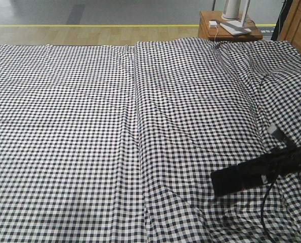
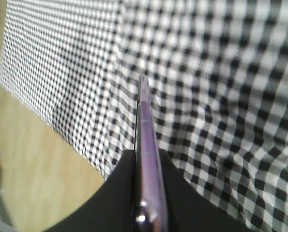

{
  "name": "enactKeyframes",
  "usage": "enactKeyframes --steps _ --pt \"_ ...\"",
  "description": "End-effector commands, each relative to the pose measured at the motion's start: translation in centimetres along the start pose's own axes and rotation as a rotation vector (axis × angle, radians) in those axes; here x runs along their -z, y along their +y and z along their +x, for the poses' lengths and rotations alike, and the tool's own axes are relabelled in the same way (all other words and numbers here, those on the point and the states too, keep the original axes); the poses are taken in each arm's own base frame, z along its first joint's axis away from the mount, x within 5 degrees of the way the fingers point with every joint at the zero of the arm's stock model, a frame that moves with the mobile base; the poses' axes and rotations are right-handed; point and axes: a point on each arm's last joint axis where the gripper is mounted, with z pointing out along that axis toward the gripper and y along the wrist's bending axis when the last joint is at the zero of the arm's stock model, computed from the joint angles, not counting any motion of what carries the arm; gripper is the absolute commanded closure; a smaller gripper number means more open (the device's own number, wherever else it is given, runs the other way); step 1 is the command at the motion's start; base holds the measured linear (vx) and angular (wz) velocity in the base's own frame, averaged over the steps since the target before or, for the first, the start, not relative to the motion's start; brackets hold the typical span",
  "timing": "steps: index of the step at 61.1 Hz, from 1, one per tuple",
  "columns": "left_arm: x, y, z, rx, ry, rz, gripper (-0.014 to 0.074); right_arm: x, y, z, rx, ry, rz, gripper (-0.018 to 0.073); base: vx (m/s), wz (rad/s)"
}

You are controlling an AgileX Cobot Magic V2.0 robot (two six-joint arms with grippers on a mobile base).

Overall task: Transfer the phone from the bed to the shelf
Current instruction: 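Lift the phone with the right gripper up off the bed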

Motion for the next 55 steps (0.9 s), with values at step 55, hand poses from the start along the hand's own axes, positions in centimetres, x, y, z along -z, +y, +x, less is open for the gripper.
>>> enactKeyframes --steps 55 --pt "0.3 0.1 -1.5 0.009 -0.1 -0.003 0.0596 9.1 35.5 0.4 0.65 -0.236 -0.158 0.056 0.0 0.0"
